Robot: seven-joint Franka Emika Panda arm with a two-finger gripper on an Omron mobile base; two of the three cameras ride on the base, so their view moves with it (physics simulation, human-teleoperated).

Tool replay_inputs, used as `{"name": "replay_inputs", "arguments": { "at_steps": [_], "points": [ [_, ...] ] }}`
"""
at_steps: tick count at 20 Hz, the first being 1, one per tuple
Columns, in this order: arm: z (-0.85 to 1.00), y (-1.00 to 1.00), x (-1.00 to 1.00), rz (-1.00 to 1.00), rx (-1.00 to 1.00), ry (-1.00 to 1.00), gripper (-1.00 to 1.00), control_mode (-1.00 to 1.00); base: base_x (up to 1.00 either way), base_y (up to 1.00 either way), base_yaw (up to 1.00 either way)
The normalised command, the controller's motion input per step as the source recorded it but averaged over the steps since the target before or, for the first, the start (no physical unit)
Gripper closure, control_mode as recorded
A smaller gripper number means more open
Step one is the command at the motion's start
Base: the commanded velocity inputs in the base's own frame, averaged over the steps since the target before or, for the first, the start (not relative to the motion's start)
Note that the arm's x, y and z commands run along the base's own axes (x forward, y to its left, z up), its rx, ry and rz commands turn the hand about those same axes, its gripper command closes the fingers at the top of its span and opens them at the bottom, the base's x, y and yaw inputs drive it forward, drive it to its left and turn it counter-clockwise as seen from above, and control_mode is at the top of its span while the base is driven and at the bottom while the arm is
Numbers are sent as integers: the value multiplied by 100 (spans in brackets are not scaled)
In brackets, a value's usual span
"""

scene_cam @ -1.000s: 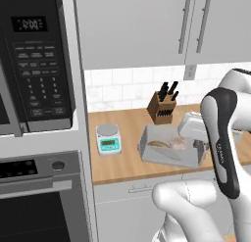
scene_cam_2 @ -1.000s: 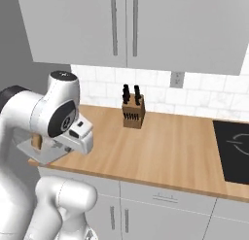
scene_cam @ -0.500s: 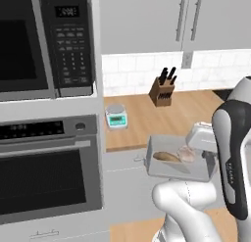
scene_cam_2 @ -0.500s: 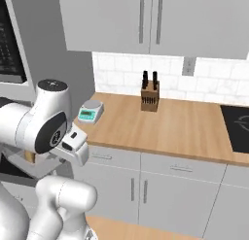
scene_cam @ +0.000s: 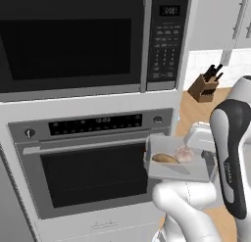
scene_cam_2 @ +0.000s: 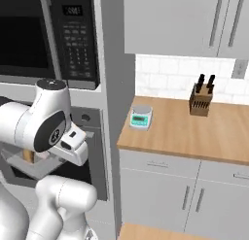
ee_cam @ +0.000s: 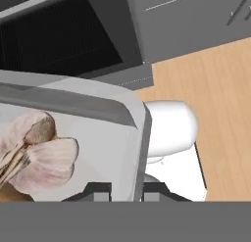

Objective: Take the meat container that has the shrimp and place it on the second highest rack of the freezer. Then take the vegetable container that has the garlic and sweet potato and place it on the highest rack of the freezer.

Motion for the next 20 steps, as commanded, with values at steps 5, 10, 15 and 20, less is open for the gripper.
{"name": "replay_inputs", "arguments": {
  "at_steps": [5,10,15,20],
  "points": [
    [0,0,0,0,0,0,100,100,-11,100,-10],
    [0,0,0,0,0,0,100,100,-30,100,-12],
    [0,0,0,0,0,0,100,100,-55,100,-9],
    [0,0,0,0,0,0,100,100,-33,100,-9]
  ]
}}
